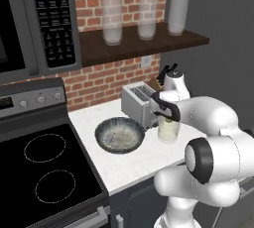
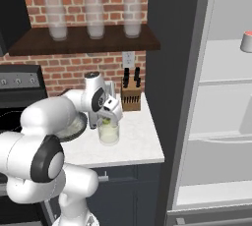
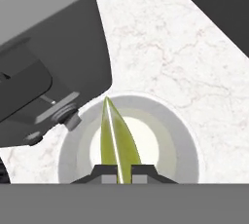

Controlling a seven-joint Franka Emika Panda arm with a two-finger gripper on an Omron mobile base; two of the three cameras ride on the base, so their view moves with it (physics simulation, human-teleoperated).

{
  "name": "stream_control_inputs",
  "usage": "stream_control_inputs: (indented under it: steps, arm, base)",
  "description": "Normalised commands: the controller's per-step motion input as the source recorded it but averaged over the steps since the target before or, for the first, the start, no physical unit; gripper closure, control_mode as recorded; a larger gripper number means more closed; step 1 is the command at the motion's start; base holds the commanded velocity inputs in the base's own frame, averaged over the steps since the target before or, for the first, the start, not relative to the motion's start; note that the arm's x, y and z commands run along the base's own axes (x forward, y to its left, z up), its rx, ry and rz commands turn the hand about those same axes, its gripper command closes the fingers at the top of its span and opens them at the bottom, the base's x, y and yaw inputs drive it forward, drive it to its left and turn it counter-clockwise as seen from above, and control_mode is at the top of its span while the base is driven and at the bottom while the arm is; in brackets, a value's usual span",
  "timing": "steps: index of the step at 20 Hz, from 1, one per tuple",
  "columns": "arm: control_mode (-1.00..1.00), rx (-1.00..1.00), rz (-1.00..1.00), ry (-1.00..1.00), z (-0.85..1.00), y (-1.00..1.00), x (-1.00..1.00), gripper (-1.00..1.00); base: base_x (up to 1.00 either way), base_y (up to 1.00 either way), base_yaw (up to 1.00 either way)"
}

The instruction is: Grab a lemon wedge from the fridge and one ice cube from the ice bowl, and put them in the glass of lemonade.

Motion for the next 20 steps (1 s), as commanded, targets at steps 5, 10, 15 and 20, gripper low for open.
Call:
stream_control_inputs:
  steps: [5, 10, 15, 20]
  arm:
    - [-1.00, 0.00, 0.00, -0.02, -0.20, 0.00, 0.00, 1.00]
    - [-1.00, 0.00, 0.00, -0.10, -0.09, 0.00, 0.04, 1.00]
    - [-1.00, 0.00, 0.00, -0.02, 0.00, 0.00, 0.39, 1.00]
    - [-1.00, 0.00, 0.00, 0.00, 0.06, 0.00, 0.07, 1.00]
  base:
    - [0.00, 0.00, 0.00]
    - [0.00, 0.00, 0.00]
    - [0.00, 0.00, 0.00]
    - [0.00, 0.00, 0.00]
